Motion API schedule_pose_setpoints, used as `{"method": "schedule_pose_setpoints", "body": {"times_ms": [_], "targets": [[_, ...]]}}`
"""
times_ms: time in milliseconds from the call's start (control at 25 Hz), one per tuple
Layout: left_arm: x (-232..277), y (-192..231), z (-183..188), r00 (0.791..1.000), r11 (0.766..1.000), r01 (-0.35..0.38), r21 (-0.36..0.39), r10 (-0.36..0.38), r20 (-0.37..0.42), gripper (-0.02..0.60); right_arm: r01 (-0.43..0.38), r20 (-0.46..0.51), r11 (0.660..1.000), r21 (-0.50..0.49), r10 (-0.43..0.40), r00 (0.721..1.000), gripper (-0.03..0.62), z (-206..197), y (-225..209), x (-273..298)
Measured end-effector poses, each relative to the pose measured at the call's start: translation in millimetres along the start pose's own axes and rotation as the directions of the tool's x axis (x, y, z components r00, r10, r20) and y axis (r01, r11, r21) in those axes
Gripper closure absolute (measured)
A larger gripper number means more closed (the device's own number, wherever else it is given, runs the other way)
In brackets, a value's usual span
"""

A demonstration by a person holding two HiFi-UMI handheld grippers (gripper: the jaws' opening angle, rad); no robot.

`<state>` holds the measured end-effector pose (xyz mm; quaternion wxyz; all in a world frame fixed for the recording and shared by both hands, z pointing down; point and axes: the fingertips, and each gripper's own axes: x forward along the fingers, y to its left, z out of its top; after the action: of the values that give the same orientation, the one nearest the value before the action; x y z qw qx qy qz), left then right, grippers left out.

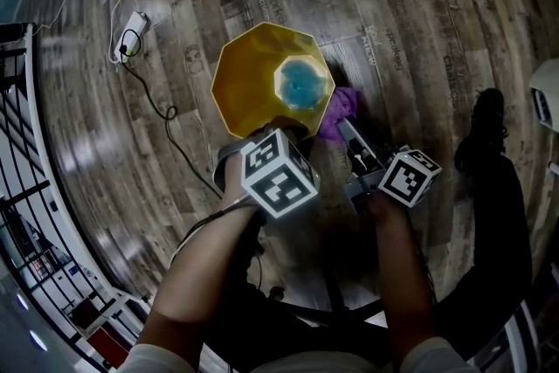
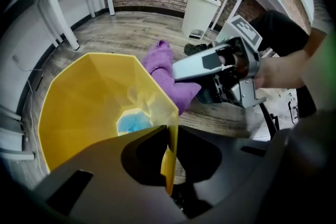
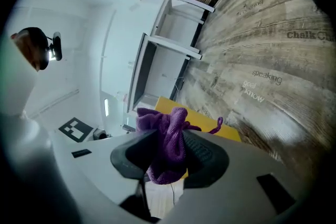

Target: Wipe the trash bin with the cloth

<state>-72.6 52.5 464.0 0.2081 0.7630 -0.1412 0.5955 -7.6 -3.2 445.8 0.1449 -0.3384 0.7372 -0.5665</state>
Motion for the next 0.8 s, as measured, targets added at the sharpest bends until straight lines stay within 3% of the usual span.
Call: {"method": "schedule_pose_setpoints", "body": {"times_ms": [800], "targets": [[-2.8,0.1,2.1,1.0,1.0,-0.004,0.012,0.004,0.012,0.555,0.208,-0.066,0.977,0.038,-0.205,0.976,0.45,-28.2,-73.5,18.2]]}}
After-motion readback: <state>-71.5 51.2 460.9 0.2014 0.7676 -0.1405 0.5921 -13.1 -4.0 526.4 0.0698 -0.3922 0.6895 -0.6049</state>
